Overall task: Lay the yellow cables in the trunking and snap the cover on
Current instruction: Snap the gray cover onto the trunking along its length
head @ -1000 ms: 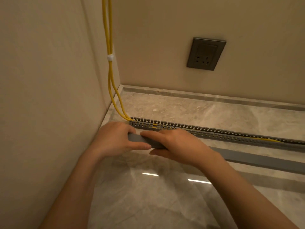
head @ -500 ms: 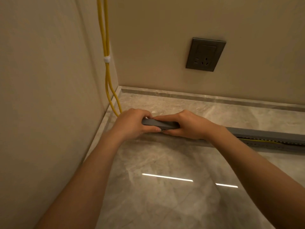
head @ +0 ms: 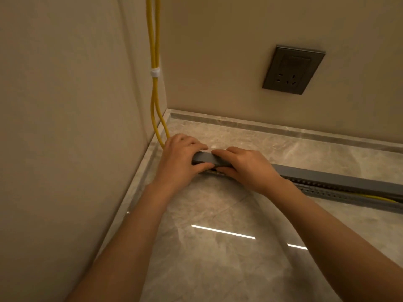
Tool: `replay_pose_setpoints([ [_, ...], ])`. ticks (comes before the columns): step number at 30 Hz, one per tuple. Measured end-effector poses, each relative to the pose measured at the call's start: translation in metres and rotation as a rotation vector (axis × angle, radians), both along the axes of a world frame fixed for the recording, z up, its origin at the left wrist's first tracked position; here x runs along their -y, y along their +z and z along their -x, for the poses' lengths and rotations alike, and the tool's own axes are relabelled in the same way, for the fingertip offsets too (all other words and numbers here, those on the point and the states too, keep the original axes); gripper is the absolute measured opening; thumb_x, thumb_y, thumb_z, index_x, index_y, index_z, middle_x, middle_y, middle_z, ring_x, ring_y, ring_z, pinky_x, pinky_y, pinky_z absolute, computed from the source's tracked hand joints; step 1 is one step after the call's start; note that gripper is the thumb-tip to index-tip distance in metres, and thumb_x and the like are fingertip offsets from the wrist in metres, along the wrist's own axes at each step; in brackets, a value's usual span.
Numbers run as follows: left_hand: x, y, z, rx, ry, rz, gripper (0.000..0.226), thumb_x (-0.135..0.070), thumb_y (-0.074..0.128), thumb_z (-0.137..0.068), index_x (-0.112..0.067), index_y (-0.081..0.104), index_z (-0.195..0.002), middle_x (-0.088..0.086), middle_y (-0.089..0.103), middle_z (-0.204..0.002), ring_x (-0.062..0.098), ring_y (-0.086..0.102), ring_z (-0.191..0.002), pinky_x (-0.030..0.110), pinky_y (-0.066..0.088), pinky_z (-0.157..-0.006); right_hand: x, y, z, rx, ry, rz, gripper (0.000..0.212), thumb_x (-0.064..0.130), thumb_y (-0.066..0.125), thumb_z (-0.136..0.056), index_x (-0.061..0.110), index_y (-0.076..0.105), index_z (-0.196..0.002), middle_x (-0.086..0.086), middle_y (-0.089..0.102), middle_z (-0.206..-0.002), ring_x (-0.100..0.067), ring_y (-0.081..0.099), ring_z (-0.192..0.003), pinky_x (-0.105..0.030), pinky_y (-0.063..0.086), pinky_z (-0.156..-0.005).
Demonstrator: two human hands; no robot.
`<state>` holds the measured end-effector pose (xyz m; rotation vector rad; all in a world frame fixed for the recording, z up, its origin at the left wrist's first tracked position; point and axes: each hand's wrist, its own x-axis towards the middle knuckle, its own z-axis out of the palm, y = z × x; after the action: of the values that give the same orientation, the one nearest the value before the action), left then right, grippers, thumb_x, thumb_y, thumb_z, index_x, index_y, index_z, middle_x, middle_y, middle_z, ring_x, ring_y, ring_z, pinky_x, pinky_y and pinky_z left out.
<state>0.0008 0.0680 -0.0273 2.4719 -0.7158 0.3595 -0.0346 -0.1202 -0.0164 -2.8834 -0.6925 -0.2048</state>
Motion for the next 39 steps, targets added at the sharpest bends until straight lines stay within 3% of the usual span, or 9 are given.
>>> replay_pose_setpoints([
  [5, -0.013, -0.016, 0.029, 0.008, 0.390, 0.500, 0.025, -0.024, 0.067, -0.082, -0.012, 0.064, -0.104, -0.001, 0.056, -0.105, 0.012, 0.047, -0.104, 0.012, 0.033, -0.088, -0.003, 0.000, -0.004, -0.030, -0.003, 0.003, 0.040, 0.038, 0.052, -0.091, 0.024, 0.048, -0.127, -0.002, 0.062, -0.108, -0.024, 0.059, -0.089, -0.036, 0.048, -0.065],
  [9, -0.016, -0.021, 0.037, -0.259, 0.559, 0.838, 0.017, -0.018, 0.059, -0.088, -0.011, 0.055, -0.103, 0.003, 0.059, -0.103, 0.011, 0.057, -0.091, 0.024, 0.049, -0.086, -0.007, -0.003, -0.007, -0.059, -0.061, 0.019, 0.034, 0.042, 0.056, -0.087, 0.026, 0.051, -0.116, 0.000, 0.063, -0.102, -0.020, 0.056, -0.087, -0.030, 0.038, -0.061],
  [12, -0.017, -0.023, 0.032, -0.444, 0.581, 0.943, 0.023, -0.017, 0.056, -0.090, -0.013, 0.054, -0.112, -0.005, 0.059, -0.102, -0.005, 0.056, -0.085, 0.003, 0.045, -0.074, -0.011, -0.003, -0.010, -0.136, -0.100, 0.046, 0.034, 0.041, 0.061, -0.083, 0.025, 0.054, -0.112, 0.000, 0.063, -0.101, -0.020, 0.057, -0.087, -0.032, 0.044, -0.066],
  [15, -0.017, -0.019, 0.025, -0.664, 0.511, 1.204, 0.021, -0.017, 0.052, -0.093, -0.008, 0.058, -0.110, 0.002, 0.063, -0.101, 0.012, 0.059, -0.095, 0.022, 0.044, -0.090, -0.011, 0.003, -0.011, -0.209, -0.110, -0.021, 0.035, 0.041, 0.067, -0.079, 0.026, 0.059, -0.109, 0.002, 0.065, -0.097, -0.016, 0.057, -0.085, -0.032, 0.046, -0.067],
  [18, -0.011, -0.013, 0.021, -0.878, 0.404, 1.554, 0.015, -0.020, 0.048, -0.095, -0.014, 0.061, -0.092, 0.003, 0.062, -0.092, 0.012, 0.058, -0.086, 0.025, 0.046, -0.082, -0.008, 0.012, -0.009, -0.259, -0.089, -0.119, 0.034, 0.038, 0.071, -0.076, 0.027, 0.062, -0.107, 0.004, 0.067, -0.094, -0.012, 0.057, -0.079, -0.034, 0.050, -0.070],
  [23, 0.006, -0.013, 0.028, -1.225, 0.158, 2.035, 0.035, -0.037, 0.045, -0.094, -0.013, 0.056, -0.117, 0.010, 0.060, -0.120, 0.026, 0.054, -0.115, 0.046, 0.040, -0.102, -0.005, 0.025, -0.007, -0.280, -0.067, -0.222, 0.033, 0.035, 0.073, -0.075, 0.027, 0.065, -0.107, 0.004, 0.069, -0.092, -0.010, 0.060, -0.078, -0.036, 0.053, -0.072],
  [28, 0.016, -0.010, 0.027, -1.185, 0.101, 2.204, 0.041, -0.043, 0.040, -0.095, -0.012, 0.054, -0.116, 0.014, 0.057, -0.118, 0.029, 0.051, -0.116, 0.051, 0.033, -0.107, 0.000, 0.026, -0.001, -0.199, -0.071, -0.218, 0.035, 0.036, 0.062, -0.084, 0.025, 0.060, -0.118, 0.001, 0.070, -0.100, -0.014, 0.061, -0.083, -0.037, 0.052, -0.075],
  [33, 0.012, -0.008, 0.028, -1.207, 0.023, 2.156, 0.052, -0.046, 0.041, -0.093, -0.009, 0.049, -0.129, 0.020, 0.055, -0.129, 0.036, 0.051, -0.120, 0.053, 0.034, -0.106, 0.003, 0.039, 0.004, 0.027, 0.013, -0.085, 0.042, 0.036, 0.049, -0.091, 0.021, 0.049, -0.131, -0.006, 0.068, -0.108, -0.025, 0.064, -0.087, -0.041, 0.053, -0.069],
  [39, 0.016, -0.009, 0.023, -1.161, 0.133, 2.191, 0.031, -0.039, 0.047, -0.093, -0.012, 0.058, -0.103, 0.008, 0.061, -0.101, 0.024, 0.059, -0.097, 0.046, 0.041, -0.101, 0.002, 0.061, 0.007, 0.211, 0.090, 0.096, 0.050, 0.039, 0.036, -0.093, 0.018, 0.040, -0.138, -0.013, 0.060, -0.090, -0.030, 0.056, -0.058, -0.032, 0.043, -0.044],
])
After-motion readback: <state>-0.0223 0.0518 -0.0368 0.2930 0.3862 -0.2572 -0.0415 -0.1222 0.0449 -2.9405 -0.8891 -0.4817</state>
